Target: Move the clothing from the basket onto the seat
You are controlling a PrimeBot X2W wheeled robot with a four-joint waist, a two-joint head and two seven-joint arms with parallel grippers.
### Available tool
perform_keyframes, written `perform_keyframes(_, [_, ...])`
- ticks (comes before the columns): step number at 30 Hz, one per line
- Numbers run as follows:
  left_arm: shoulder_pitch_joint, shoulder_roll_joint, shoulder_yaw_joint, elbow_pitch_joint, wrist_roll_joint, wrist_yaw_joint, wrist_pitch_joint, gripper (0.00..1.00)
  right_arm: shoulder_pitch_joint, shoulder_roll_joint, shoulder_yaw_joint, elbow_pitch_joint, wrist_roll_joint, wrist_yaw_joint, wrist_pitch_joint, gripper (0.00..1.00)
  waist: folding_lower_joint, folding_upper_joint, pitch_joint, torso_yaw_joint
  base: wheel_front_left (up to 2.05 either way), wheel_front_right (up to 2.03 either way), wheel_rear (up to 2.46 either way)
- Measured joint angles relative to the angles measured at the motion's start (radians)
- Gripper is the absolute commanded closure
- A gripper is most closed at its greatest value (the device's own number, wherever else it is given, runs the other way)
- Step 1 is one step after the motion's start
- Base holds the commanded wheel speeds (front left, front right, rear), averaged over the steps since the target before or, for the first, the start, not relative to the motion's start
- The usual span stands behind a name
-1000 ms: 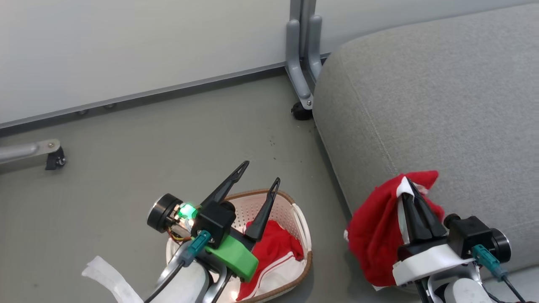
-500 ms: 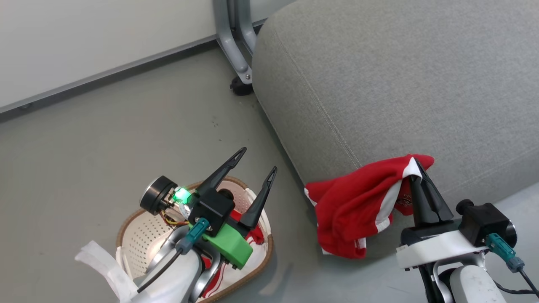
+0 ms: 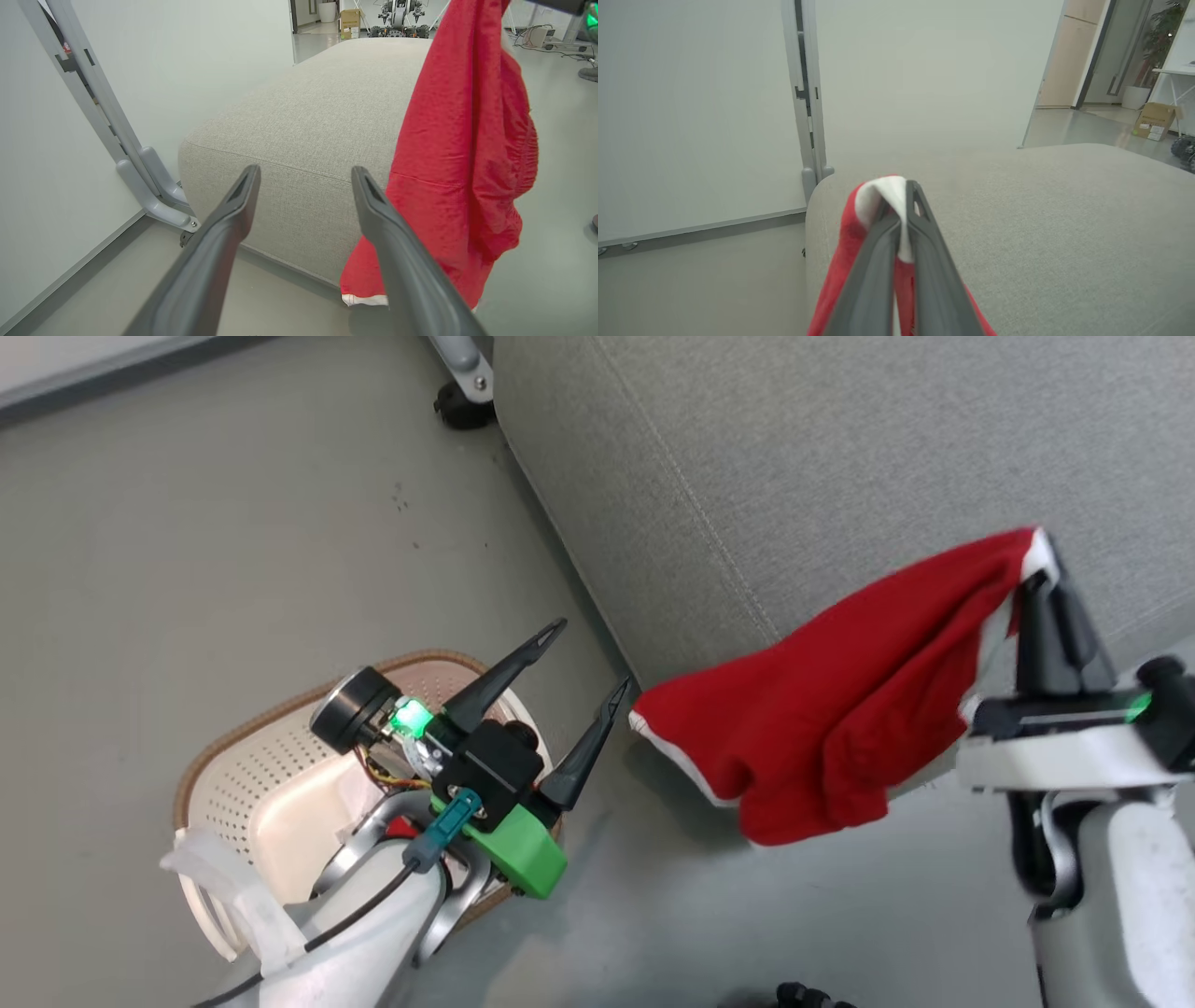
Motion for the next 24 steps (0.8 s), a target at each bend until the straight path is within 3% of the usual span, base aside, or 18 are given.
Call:
perform_keyframes(8, [-0.106, 0.016, -0.045, -0.036, 0.042, -0.032, 0.015, 0.0, -0.305, -0.019, -0.206, -0.062, -0.16, 0.0, 0.0, 1.0, 0.0001, 0.0, 0.141, 0.046, 0.0, 0.0, 0.0])
perform_keyframes(16, [-0.178, -0.008, -0.075, -0.016, 0.06, -0.043, -0.017, 0.0, -0.581, -0.25, -0.334, -0.049, -0.231, 0.0, 0.0, 1.0, 0.0002, 0.0, 0.245, 0.152, 0.0, 0.0, 0.0])
perform_keyframes(21, [-0.184, -0.008, -0.081, -0.008, 0.06, -0.043, -0.029, 0.0, -0.667, -0.355, -0.385, 0.0, -0.249, 0.001, 0.0, 1.0, 0.0001, 0.0, 0.29, 0.215, 0.0, 0.0, 0.0])
perform_keyframes(24, [-0.184, -0.004, -0.086, -0.004, 0.059, -0.044, -0.031, 0.0, -0.675, -0.386, -0.4, 0.05, -0.255, 0.001, 0.0, 1.0, 0.0001, 0.0, 0.315, 0.239, 0.0, 0.0, 0.0])
